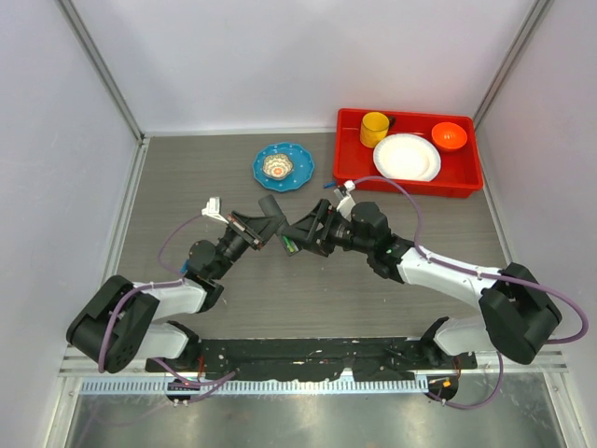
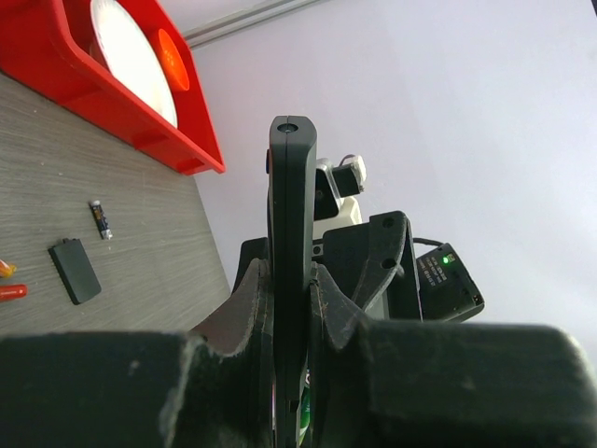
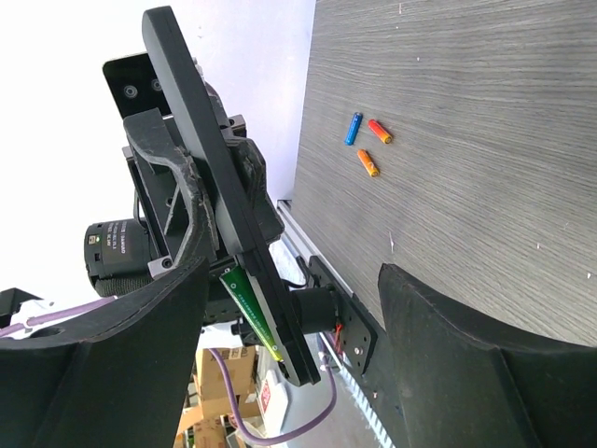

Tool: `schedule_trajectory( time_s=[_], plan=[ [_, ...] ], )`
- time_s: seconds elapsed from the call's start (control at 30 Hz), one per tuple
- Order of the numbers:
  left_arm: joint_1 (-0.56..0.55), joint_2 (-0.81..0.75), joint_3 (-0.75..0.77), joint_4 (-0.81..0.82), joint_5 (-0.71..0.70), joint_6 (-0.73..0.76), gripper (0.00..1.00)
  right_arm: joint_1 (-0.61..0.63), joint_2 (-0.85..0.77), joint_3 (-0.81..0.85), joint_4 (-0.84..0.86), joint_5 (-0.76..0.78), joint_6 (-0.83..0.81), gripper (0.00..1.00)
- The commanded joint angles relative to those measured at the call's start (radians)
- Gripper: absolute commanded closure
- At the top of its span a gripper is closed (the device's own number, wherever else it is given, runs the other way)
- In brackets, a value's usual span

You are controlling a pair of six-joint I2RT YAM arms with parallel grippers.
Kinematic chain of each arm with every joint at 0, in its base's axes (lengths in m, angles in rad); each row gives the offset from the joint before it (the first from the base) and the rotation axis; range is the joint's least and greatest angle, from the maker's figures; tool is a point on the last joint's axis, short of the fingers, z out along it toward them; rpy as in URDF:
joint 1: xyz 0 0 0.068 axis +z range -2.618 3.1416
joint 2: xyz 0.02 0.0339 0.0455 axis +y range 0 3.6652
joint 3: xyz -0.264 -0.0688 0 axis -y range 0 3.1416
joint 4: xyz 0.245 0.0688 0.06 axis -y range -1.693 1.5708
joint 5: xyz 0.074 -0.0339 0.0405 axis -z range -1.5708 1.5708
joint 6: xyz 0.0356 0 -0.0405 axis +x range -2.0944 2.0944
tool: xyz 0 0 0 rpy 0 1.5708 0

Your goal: Load the batteries into the remote control

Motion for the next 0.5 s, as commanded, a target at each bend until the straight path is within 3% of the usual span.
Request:
schedule_trajectory(
  time_s=[0.0, 0.47],
  plan=[
    [-0.004, -0.029, 0.025, 0.257, 0.003, 0.0, 1.0, -0.005, 0.002, -0.003, 0.057, -0.002, 0.009, 0.22],
    [-0.005, -0.038, 0.026, 0.257, 0.0, -0.001, 1.0, -0.004, 0.011, -0.017, 0.076, -0.004, 0.018, 0.24]
  ],
)
